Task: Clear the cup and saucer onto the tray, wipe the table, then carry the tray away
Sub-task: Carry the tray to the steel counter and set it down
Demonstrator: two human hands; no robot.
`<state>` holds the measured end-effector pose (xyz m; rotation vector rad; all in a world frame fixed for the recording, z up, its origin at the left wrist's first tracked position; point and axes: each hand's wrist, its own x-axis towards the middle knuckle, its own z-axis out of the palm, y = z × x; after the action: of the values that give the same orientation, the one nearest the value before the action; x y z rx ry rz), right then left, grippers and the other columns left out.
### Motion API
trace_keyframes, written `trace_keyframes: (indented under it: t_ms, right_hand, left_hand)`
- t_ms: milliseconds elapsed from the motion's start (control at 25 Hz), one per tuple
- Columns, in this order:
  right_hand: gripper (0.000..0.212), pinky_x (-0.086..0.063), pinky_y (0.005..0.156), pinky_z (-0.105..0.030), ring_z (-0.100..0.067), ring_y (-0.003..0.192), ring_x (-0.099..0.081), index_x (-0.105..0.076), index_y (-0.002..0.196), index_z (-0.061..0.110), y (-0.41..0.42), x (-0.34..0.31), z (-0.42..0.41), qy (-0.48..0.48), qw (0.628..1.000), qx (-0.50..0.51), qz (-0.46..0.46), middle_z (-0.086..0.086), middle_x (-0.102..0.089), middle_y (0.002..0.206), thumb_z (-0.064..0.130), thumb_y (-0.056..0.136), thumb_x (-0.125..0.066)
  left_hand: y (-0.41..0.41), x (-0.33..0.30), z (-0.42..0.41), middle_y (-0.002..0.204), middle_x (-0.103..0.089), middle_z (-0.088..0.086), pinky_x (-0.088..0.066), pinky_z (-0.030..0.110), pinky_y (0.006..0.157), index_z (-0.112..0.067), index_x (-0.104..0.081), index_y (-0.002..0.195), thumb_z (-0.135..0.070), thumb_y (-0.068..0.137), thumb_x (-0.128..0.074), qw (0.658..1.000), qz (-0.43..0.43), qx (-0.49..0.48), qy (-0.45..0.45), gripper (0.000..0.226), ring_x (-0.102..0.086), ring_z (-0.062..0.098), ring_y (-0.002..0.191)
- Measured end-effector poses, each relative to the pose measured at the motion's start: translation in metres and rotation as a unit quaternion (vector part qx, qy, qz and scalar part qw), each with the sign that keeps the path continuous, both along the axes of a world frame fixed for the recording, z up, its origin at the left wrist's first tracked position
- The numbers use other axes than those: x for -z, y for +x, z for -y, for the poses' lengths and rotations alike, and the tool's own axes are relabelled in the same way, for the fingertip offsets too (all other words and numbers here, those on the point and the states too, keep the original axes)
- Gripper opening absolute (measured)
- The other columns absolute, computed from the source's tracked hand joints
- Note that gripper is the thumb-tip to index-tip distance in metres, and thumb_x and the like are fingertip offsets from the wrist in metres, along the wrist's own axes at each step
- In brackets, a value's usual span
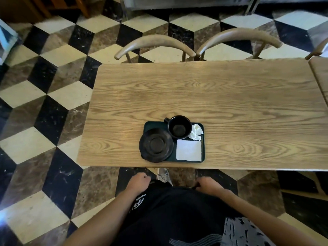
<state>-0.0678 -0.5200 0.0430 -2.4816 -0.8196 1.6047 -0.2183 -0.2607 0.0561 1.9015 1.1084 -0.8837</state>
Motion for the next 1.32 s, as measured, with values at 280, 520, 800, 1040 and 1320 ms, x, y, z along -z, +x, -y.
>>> trace_keyframes:
  t_ms: [280, 520, 800, 1040, 1320]
  right_hand:
    - [0.036, -0.045, 0.059, -0.028, -0.019, 0.07, -0.066, -0.064, 0.06, 0.021, 0.062, -0.016, -0.007, 0.002, 0.96, 0.275, 0.063, 0.005, -0.067, 0.067, 0.019, 0.095, -0.055]
    - [0.025, -0.061, 0.08, -0.045, -0.029, 0.082, -0.075, -0.074, 0.079, 0.008, 0.111, -0.013, -0.028, 0.05, 0.878, 0.462, 0.116, -0.007, -0.078, 0.079, 0.023, 0.092, -0.057]
    - [0.03, -0.063, 0.074, -0.044, -0.033, 0.08, -0.075, -0.079, 0.086, 0.009, 0.142, 0.018, -0.053, 0.12, 0.792, 0.599, -0.027, -0.016, -0.08, 0.088, 0.015, 0.091, -0.05]
    - [0.026, -0.037, 0.063, -0.04, -0.024, 0.07, -0.044, -0.065, 0.078, 0.008, 0.132, 0.036, -0.059, 0.093, 0.754, 0.649, -0.043, -0.011, -0.053, 0.075, 0.028, 0.085, -0.05]
    - [0.036, -0.049, 0.071, -0.042, -0.026, 0.08, -0.058, -0.061, 0.097, -0.013, 0.128, 0.042, -0.064, 0.107, 0.71, 0.692, -0.069, -0.014, -0.065, 0.086, 0.021, 0.101, -0.051]
  left_hand:
    - [0.043, 0.01, -0.078, 0.066, -0.069, 0.013, -0.06, 0.043, 0.055, -0.009, -0.065, 0.081, -0.017, 0.098, -0.057, 0.961, 0.069, -0.264, -0.042, 0.021, -0.07, 0.033, 0.053]
    - [0.087, 0.002, -0.116, 0.072, -0.064, 0.017, -0.055, 0.03, 0.042, -0.003, -0.06, 0.083, -0.005, 0.103, -0.05, 0.928, 0.1, -0.344, -0.105, 0.022, -0.063, 0.022, 0.045]
    - [0.128, 0.009, -0.12, 0.06, -0.069, 0.002, -0.048, 0.028, 0.055, -0.01, -0.068, 0.086, -0.018, 0.102, -0.052, 0.889, 0.096, -0.421, -0.149, 0.023, -0.062, 0.021, 0.058]
    - [0.147, 0.014, -0.115, 0.066, -0.067, 0.003, -0.046, 0.03, 0.06, -0.011, -0.069, 0.091, -0.023, 0.1, -0.057, 0.881, 0.097, -0.44, -0.146, 0.019, -0.06, 0.021, 0.06]
    - [0.147, 0.021, -0.114, 0.076, -0.064, 0.009, -0.048, 0.031, 0.06, -0.007, -0.068, 0.097, -0.021, 0.1, -0.056, 0.884, 0.087, -0.442, -0.122, 0.018, -0.06, 0.025, 0.068]
